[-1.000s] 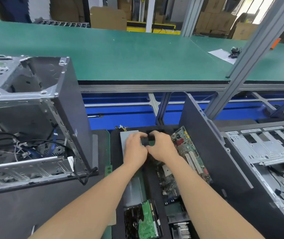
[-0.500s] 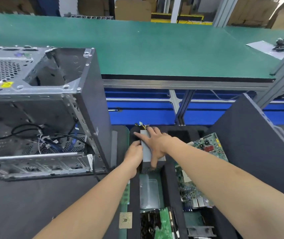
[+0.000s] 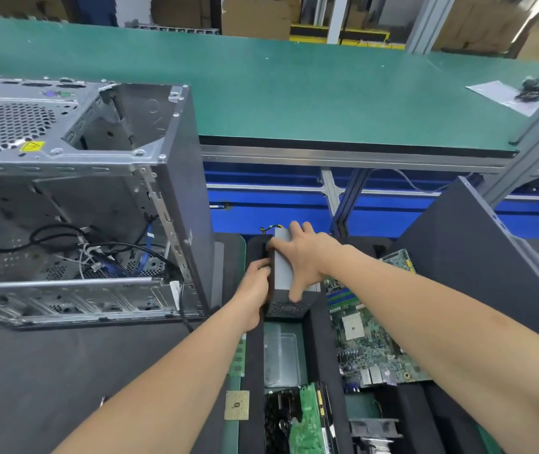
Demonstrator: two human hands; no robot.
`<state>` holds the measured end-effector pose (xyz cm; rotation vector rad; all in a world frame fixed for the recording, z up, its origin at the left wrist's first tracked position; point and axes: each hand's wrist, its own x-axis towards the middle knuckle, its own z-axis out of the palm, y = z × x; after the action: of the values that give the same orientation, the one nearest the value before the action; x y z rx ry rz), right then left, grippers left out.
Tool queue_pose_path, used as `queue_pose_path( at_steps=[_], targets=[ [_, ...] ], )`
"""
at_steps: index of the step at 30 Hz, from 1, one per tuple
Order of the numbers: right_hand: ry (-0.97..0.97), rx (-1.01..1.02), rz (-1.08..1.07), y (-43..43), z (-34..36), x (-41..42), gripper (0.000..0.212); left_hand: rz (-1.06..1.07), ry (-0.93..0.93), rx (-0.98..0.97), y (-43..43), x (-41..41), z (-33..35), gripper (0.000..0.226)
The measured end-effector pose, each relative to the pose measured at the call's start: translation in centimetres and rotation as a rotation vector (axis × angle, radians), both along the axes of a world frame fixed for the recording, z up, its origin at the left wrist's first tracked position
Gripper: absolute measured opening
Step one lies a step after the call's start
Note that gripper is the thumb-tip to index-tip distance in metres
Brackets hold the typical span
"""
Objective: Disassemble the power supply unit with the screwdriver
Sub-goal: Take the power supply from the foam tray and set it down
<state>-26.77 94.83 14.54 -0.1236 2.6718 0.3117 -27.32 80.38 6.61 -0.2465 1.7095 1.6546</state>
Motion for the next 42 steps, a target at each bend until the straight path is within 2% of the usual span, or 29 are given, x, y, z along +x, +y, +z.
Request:
queue_pose_path(
  at_steps=[4, 8, 12, 15, 19, 22, 25, 32, 38, 40, 42],
  targets=[
    [0.069, -0.015, -0.022, 0.4, 3.2, 1.1, 0.12, 0.045, -0.028, 0.003, 0.0, 1.1, 1.2, 0.033],
    [0.122, -0.171, -0.106, 1.2, 6.5, 3.4, 0.12, 0.101, -0.155, 0.001, -0.7, 2.6, 2.2, 0.04],
    [0.151, -0.333, -0.208, 1.5, 8.7, 6.2, 0.117, 0.143, -0.28, 0.221, -1.4, 4.3, 3.0, 0.035],
    [0.154, -0.43, -0.267, 1.2, 9.7, 8.8, 0.115, 0.126, -0.346, 0.349, -2.4, 6.0, 3.5, 0.041],
    [0.153, -0.564, -0.352, 0.0, 10.7, 13.1, 0.109, 0.068, -0.382, 0.475, -4.9, 8.8, 4.7, 0.046],
    [0.15, -0.677, -0.412, -1.2, 11.0, 16.5, 0.105, 0.036, -0.383, 0.491, -7.0, 10.7, 5.4, 0.047],
    [0.135, -0.776, -0.47, -3.4, 11.1, 19.9, 0.104, 0.04, -0.391, 0.472, -9.9, 12.8, 6.2, 0.043],
    [0.132, -0.905, -0.522, -10.6, 10.0, 26.5, 0.104, -0.056, -0.323, 0.368, -18.8, 16.5, 7.4, 0.014],
    [0.188, -1.02, -0.527, -17.9, 6.9, 28.9, 0.098, -0.118, -0.188, 0.178, -27.2, 17.9, 5.9, 0.012],
    [0.227, -1.034, -0.499, -19.8, 5.5, 29.1, 0.099, -0.083, -0.089, 0.1, -29.5, 17.9, 5.0, 0.013],
    [0.26, -1.047, -0.493, -21.4, 4.2, 29.2, 0.1, -0.059, 0.192, -0.19, -31.7, 17.1, 3.1, 0.01]
  ],
)
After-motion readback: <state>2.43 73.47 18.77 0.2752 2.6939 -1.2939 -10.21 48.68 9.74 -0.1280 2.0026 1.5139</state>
